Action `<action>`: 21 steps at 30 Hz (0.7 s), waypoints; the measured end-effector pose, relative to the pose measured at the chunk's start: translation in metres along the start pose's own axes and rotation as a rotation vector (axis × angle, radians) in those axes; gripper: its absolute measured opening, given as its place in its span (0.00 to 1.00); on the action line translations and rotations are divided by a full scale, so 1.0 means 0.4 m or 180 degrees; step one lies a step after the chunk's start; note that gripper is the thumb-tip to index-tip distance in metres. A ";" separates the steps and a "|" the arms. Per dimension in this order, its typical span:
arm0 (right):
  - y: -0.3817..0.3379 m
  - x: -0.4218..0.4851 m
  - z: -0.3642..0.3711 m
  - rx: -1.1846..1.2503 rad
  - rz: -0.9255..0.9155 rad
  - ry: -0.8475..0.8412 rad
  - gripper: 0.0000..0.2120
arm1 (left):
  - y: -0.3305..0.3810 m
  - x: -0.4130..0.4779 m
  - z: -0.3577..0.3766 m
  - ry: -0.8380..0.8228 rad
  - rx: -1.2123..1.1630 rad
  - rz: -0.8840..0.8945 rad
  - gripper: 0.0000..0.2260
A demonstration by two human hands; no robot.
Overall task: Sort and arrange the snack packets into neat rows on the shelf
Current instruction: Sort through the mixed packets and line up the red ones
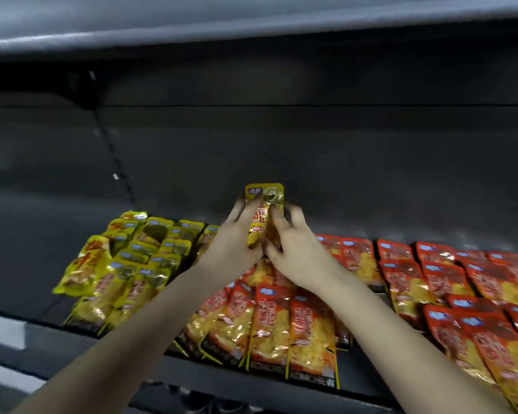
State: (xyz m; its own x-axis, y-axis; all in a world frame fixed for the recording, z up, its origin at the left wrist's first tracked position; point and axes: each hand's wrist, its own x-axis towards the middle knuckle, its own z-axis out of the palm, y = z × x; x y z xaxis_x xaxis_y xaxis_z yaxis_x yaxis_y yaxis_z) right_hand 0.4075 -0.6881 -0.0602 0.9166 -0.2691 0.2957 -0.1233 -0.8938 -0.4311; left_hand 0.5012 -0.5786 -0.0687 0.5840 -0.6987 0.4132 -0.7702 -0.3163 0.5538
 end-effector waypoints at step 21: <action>-0.290 0.124 0.240 -0.0021 -0.0096 -0.0605 0.28 | -0.335 -0.130 -0.275 -0.0677 0.0849 -0.0461 0.37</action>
State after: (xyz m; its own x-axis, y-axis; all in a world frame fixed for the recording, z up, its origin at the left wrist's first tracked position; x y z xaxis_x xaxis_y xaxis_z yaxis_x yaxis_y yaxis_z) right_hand 0.5036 -0.5634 -0.0773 0.9752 -0.1701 0.1418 -0.0966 -0.9030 -0.4187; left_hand 0.6022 -0.4293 -0.0850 0.6471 -0.7434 0.1692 -0.7396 -0.5581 0.3761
